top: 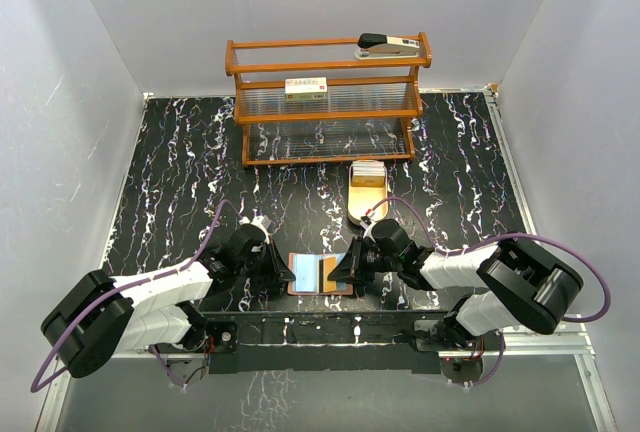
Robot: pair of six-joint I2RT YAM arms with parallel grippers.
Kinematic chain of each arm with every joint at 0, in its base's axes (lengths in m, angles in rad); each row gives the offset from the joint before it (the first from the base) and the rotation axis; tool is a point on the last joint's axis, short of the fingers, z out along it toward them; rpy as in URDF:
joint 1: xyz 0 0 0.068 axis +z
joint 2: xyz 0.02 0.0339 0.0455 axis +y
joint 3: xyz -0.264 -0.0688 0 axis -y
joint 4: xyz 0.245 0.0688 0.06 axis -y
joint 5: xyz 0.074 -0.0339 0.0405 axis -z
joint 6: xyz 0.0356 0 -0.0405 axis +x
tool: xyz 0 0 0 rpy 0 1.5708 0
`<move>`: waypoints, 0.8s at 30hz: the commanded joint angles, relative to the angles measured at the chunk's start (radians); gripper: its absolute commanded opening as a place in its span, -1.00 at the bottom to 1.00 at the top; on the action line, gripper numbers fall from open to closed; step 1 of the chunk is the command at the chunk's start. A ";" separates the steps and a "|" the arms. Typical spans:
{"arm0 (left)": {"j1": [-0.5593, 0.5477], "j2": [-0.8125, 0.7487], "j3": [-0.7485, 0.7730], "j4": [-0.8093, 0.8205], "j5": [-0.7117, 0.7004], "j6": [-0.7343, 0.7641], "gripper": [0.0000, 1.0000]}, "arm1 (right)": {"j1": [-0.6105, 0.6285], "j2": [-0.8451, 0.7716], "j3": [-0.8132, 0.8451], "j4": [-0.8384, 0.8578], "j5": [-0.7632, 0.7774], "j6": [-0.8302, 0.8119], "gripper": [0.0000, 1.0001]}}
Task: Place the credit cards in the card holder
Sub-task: Insert the credit card into the card holder.
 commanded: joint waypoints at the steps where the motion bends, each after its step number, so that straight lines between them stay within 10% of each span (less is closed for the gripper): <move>1: -0.007 0.019 -0.033 -0.070 0.002 0.020 -1.00 | -0.003 -0.008 0.036 0.054 -0.010 -0.011 -1.00; 24: -0.007 0.004 -0.037 -0.078 0.001 0.019 -1.00 | -0.006 0.071 0.094 0.030 0.021 -0.038 -0.99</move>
